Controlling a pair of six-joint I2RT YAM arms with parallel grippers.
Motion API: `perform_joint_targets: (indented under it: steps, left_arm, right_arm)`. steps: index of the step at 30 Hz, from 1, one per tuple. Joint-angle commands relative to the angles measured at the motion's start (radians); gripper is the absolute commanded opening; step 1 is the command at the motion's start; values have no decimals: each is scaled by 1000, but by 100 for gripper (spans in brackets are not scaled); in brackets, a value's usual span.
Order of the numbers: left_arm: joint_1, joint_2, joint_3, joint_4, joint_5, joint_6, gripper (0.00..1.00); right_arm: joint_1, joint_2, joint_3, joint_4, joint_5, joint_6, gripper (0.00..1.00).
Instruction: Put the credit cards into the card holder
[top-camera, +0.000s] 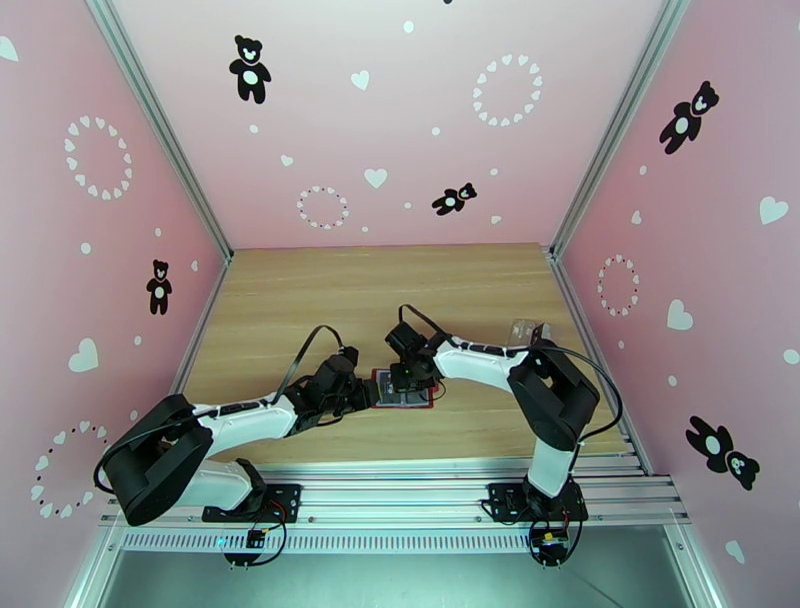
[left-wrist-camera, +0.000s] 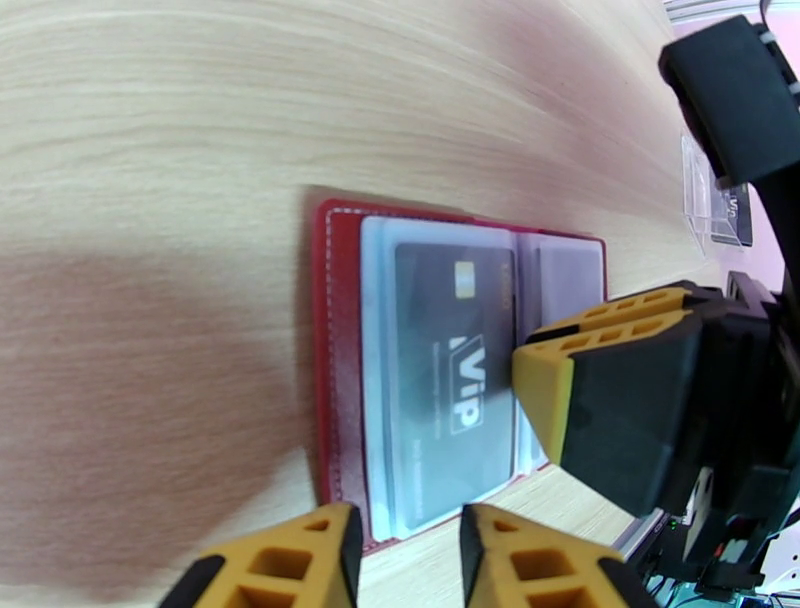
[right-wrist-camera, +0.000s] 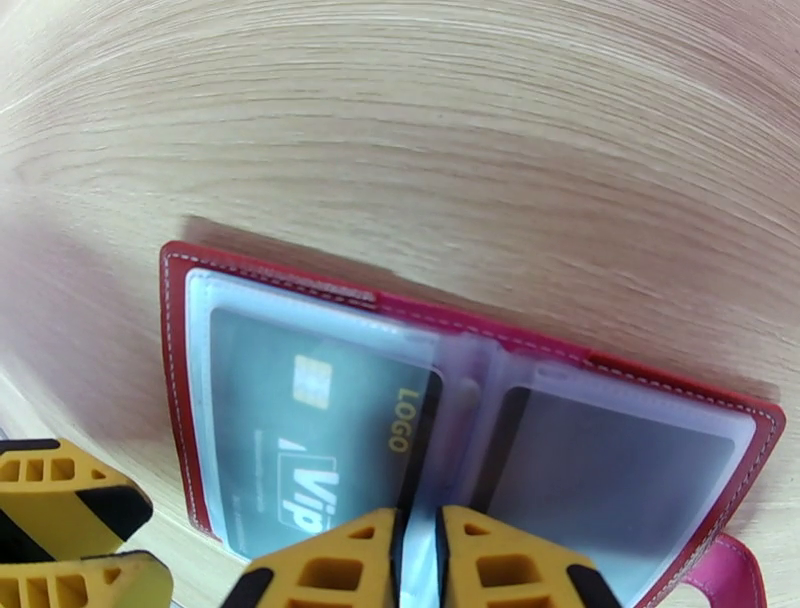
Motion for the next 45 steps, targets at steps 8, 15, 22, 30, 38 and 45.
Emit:
perform_joint_targets:
  steps: [8,15,22,30,38,45]
  left_arm:
    - [-9,4,18,-3,-7,10,33]
    - [-9,3,27,-9,-5,12,33]
    - [-9,31,49,7,14,13,33]
    - [-10,78,66,17,18,13,33]
    - [-13,113,72,57,42,6,33]
    - [-20,116,75,56,43,8,33]
  right_arm:
    - [-4,56,13,-30,37,-19,18]
    - [-4,77,-4,-16,33,-19,17]
    - [-5,77,-1,-20,33,-22,17]
    - [-7,74,0,-21,27,-24,17]
    - [-7,73,0,-23,26,-28,17]
    - [-7,74,1,-20,24,-27,17]
